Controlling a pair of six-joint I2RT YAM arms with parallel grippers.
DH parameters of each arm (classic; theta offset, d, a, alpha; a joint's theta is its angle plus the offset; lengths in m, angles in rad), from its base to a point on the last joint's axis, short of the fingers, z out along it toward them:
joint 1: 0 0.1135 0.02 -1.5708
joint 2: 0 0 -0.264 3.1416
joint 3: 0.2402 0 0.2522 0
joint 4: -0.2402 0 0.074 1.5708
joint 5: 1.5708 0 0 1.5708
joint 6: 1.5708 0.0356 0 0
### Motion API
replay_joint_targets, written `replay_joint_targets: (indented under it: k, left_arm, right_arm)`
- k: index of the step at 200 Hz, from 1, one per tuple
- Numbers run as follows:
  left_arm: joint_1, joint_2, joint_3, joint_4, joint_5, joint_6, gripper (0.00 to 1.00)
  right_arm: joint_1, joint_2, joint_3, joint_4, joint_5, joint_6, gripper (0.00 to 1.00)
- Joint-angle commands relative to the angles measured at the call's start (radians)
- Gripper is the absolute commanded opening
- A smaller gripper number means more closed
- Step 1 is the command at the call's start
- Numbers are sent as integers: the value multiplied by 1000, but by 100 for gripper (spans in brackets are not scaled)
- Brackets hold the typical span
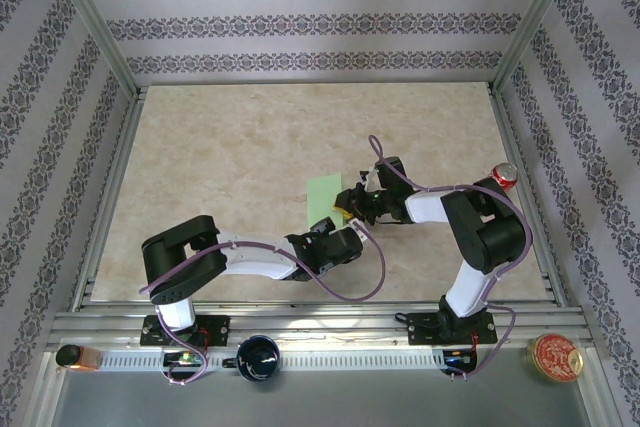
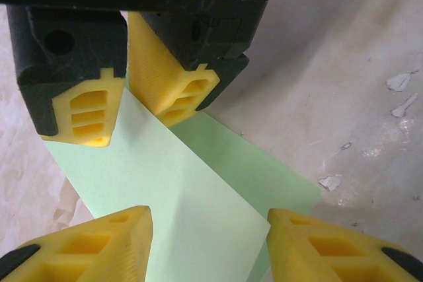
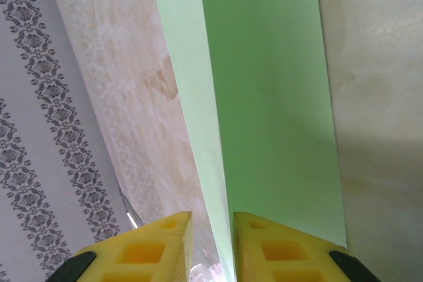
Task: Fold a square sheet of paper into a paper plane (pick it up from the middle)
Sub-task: Fold the triangle a second time at the center of the table.
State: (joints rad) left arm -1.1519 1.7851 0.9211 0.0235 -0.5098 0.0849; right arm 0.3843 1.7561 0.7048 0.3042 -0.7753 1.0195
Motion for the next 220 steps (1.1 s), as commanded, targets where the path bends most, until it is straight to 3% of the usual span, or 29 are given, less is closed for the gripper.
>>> replay_joint_targets:
  k: [1,105,124,149,220]
  left_arm:
    - [10,4,28,-3,-14,12,45]
    - [40,-16,27,-8,63,-20,7]
    - [58,-31,22,-7,77,-62,5]
    - [113,-75,4,-5,200,-139,0]
    - [294,-146,-11,-3,628,-298,0]
  right_arm:
    - [10,0,5,3,8,3,25]
    - [4,-22,-1,-18,19,-4,25]
    - [1,-42,-1,-45,33,-11,26]
    - [-9,-97,3,-135,90,-51,29]
    - [-82,-264,-77,-227,160,-69,34]
